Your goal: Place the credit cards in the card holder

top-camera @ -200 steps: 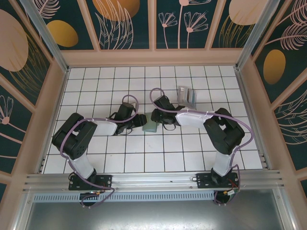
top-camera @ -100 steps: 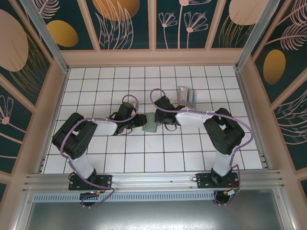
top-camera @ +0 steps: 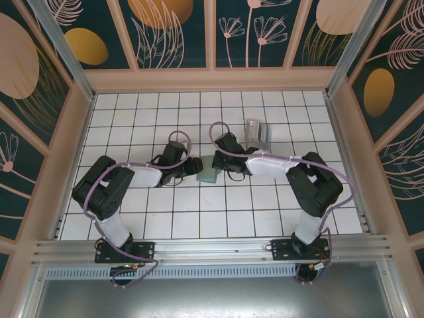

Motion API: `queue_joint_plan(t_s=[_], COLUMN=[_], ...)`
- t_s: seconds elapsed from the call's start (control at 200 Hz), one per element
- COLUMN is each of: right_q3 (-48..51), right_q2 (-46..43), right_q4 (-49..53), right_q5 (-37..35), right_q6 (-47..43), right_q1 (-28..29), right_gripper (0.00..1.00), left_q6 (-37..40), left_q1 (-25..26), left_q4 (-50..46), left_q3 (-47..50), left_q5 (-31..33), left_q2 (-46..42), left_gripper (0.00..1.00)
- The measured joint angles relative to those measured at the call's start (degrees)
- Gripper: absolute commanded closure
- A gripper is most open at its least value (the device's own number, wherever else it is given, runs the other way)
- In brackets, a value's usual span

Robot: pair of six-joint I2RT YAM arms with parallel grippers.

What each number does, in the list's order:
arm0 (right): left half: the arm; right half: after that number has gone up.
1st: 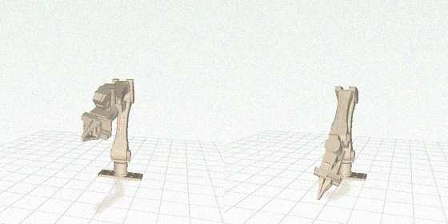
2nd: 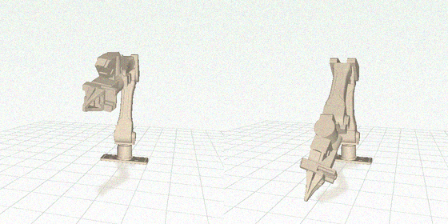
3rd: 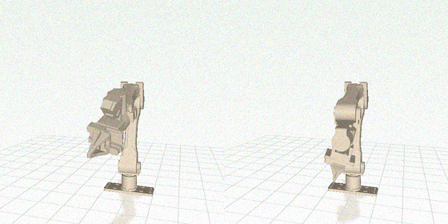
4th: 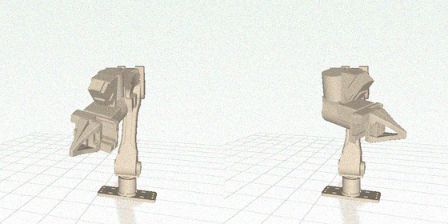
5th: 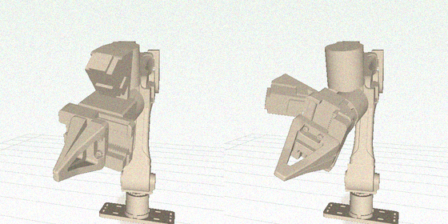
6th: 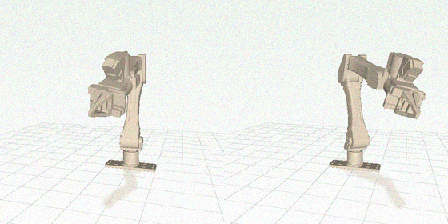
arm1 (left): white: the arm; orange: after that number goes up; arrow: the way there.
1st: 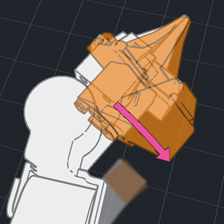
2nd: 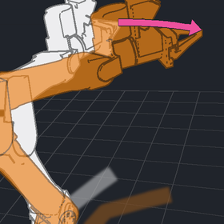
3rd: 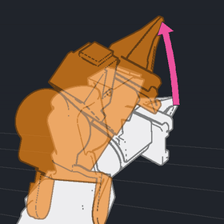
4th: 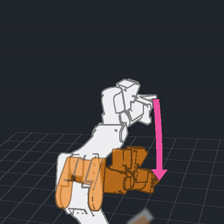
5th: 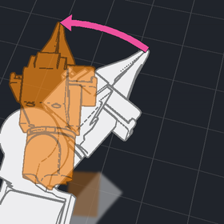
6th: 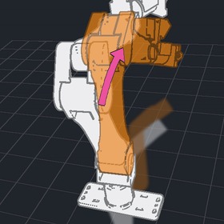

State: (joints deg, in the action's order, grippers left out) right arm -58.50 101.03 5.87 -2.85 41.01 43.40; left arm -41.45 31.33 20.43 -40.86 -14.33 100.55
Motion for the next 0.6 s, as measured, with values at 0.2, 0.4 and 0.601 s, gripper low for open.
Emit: queue_joint_plan(t_s=[0.2, 0.4, 0.601], right_q3=[2.1, 3.2, 4.6], right_q2=[0.0, -1.0, -3.7], right_q4=[-4.7, -6.8, -8.8], right_q5=[3.8, 4.4, 4.4], right_q6=[0.0, 0.0, 0.0], right_q1=[0.2, 0.2, 0.2], right_gripper=[1.00, 1.00, 1.00], left_q6=[-1.3, -2.1, -2.5], left_q1=[-0.3, -0.3, -0.4], left_q4=[1.0, 1.3, 1.7], left_q3=[0.5, 0.5, 0.8], left_q5=[-0.5, -0.6, -0.2], left_q2=[0.0, 0.0, 0.0], left_gripper=[0.60, 0.61, 0.62])
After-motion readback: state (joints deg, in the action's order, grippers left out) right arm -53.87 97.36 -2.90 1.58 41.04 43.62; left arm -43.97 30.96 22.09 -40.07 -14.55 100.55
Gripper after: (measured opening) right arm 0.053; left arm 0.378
